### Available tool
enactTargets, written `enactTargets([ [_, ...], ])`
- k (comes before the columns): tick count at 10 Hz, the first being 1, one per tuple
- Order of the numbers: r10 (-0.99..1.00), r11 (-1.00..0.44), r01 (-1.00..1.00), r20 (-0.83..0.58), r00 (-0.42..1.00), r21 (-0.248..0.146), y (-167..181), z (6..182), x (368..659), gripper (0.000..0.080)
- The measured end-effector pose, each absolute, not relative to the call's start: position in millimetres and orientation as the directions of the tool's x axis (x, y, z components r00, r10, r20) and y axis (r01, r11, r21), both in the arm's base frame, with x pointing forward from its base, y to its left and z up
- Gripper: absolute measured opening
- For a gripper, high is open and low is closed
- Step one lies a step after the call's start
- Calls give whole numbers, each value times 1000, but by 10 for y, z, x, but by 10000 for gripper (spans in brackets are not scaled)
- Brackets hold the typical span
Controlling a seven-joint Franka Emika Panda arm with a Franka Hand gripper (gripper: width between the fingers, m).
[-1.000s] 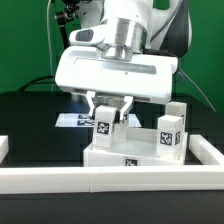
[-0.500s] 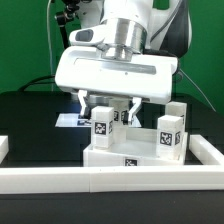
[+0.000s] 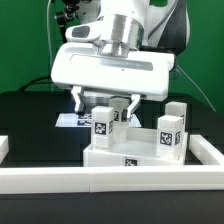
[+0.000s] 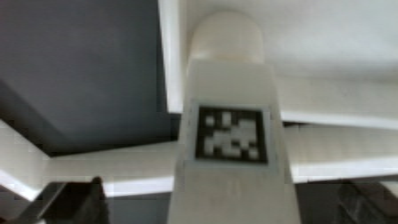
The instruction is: Assemble square table
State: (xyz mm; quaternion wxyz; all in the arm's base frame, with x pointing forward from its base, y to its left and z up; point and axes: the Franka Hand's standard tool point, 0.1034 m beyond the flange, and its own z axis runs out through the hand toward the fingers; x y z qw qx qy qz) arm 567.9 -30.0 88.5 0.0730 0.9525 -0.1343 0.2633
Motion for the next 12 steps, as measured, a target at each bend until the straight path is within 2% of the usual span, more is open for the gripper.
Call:
enactTargets([
  [2,-224,-953,-297,524,822,58,-356,994,5715,649],
  [4,-229,-954,-295,500,835,56,-333,953,5702,649],
  [6,-278,-951,-308,354,893,31,-295,879,5658,649],
  [10,-359,-933,-361,69,931,11,-454,795,5630,649],
  [11,-371,-929,-371,22,929,5,-450,813,5654,649],
  [12,-371,-929,-371,41,928,3,-430,833,5701,649],
])
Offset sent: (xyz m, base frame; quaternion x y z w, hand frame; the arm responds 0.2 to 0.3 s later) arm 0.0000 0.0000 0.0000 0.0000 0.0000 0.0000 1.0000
